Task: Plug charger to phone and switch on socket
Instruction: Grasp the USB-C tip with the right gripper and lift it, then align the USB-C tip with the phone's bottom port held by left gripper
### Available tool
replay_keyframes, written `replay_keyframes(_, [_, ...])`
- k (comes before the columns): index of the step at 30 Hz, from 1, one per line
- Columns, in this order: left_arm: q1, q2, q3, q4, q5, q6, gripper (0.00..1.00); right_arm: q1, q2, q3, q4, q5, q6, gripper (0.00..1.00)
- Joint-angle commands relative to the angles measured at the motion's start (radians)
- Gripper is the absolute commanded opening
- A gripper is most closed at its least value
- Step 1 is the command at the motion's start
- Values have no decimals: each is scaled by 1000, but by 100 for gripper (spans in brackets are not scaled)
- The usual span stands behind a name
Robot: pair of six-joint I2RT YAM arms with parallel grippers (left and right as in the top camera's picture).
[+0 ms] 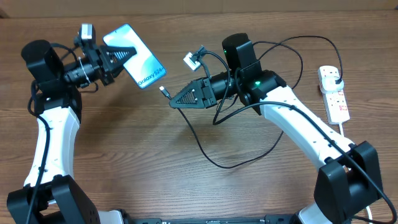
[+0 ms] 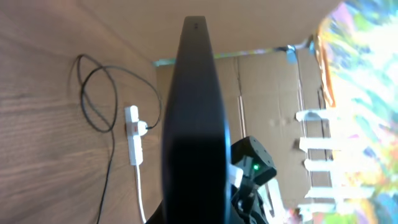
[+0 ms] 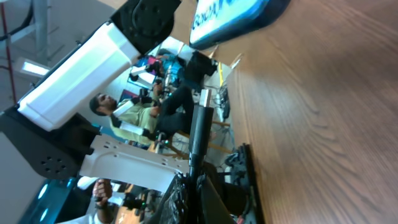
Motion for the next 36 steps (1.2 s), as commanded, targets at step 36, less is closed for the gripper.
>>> replay_keyframes(36, [-23,-7,12,166,25,-212,4,4,-25,7,211,-29,143,4])
